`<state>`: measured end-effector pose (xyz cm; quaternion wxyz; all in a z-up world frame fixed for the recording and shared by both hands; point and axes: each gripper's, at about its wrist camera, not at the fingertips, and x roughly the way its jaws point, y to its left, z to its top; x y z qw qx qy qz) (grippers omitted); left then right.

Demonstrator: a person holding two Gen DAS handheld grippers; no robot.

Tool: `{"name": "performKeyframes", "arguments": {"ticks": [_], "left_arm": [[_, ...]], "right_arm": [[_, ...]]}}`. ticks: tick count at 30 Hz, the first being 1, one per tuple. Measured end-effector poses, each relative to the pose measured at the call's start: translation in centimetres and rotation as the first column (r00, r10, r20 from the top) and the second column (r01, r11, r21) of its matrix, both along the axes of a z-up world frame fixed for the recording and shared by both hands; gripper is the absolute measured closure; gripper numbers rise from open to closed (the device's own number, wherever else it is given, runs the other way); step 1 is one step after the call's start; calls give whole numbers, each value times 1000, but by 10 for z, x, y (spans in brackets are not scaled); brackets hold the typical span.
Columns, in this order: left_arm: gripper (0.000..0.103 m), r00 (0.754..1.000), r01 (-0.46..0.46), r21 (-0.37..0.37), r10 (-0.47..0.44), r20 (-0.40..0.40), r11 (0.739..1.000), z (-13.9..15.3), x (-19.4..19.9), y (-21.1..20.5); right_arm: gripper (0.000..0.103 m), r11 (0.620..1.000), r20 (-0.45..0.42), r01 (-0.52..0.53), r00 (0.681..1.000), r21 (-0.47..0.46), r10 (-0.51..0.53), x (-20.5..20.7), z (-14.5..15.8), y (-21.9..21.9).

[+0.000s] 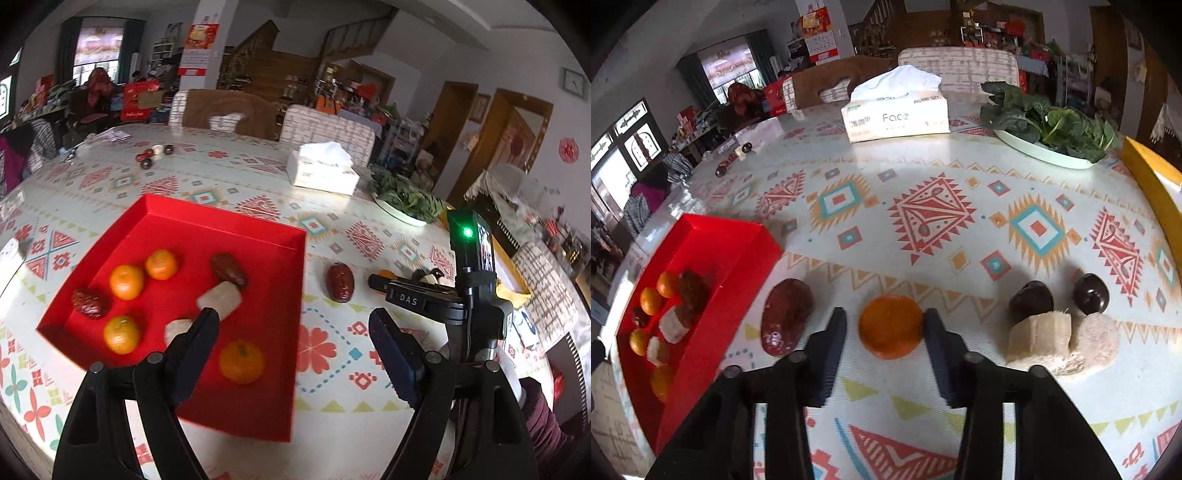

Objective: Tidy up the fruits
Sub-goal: 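Grasp an orange with the right tool while the left tool approaches a red date, then grasp the red date with the left tool while the right tool holds the orange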

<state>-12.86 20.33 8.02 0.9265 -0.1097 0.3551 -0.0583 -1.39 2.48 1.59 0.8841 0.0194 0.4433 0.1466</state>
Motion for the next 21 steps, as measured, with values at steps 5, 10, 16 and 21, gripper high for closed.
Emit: {"name": "performKeyframes", "arguments": {"ticks": [5, 10, 16, 21], "left_arm": [[21, 998, 60, 34, -60, -17, 998, -2, 20, -26], [21, 991, 130, 83, -128, -30, 988, -4, 48, -55], [45, 977, 206, 137, -196, -81, 969, -16, 92, -89], [45, 975, 201, 190, -177, -133, 961, -34, 117, -99]], "right_arm": [[66, 999, -20, 30, 999, 17, -29, -1, 1, -13], [66, 996, -26, 58, 998, 71, -56, -22, 8, -40], [65, 989, -43, 82, 996, 124, -77, -39, 1, -67], [65, 986, -52, 87, 995, 143, -81, -36, 1, -70]]}}
